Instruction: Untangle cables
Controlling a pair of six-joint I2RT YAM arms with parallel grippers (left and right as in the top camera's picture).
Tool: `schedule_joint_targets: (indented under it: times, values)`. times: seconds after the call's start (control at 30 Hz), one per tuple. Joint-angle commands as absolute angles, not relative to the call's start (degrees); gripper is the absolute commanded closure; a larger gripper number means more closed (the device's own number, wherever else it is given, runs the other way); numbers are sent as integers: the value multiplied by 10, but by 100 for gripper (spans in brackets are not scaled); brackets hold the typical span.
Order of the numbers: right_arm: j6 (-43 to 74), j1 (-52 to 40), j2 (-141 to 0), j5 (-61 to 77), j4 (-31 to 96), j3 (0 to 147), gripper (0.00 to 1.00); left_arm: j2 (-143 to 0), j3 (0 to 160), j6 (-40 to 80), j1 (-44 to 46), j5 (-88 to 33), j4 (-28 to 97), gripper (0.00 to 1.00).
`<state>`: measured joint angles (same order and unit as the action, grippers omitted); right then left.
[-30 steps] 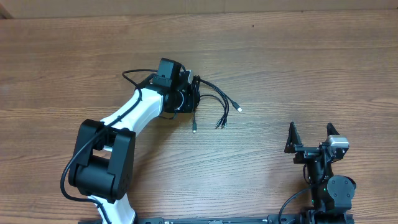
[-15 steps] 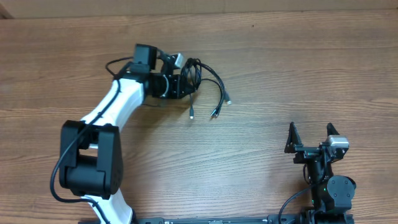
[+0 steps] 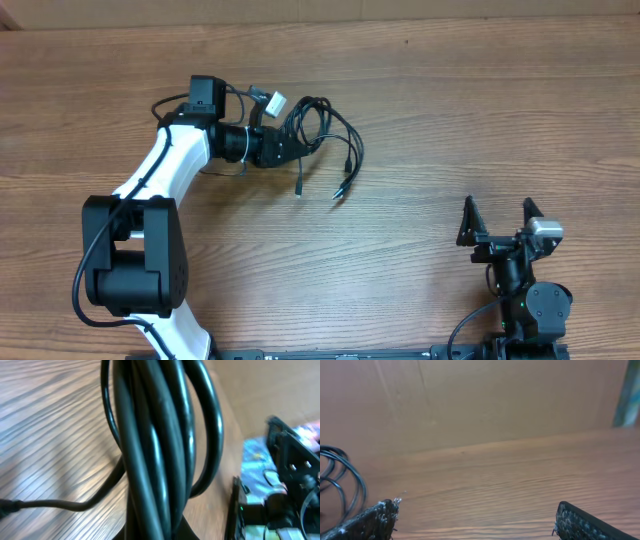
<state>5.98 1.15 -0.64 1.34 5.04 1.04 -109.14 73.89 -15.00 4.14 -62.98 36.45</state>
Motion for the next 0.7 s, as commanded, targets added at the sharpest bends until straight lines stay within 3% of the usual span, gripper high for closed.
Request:
schedule_joint_targets:
  times: [0.0,0.23,0.43,0.67]
  values:
    - [179,16,-4,42,31,5,0,-1086,753,-234,47,-731,364,96]
    - [208,16,-5,126,-98,16,0,-1086,753,-250,51,-799,364,96]
    - [208,16,-46,130,-89,93,0,-1086,753,-271,75,-813,364,96]
    - [209,16,-191,188,-81,228,0,-1086,753,-272,114,-804,357,96]
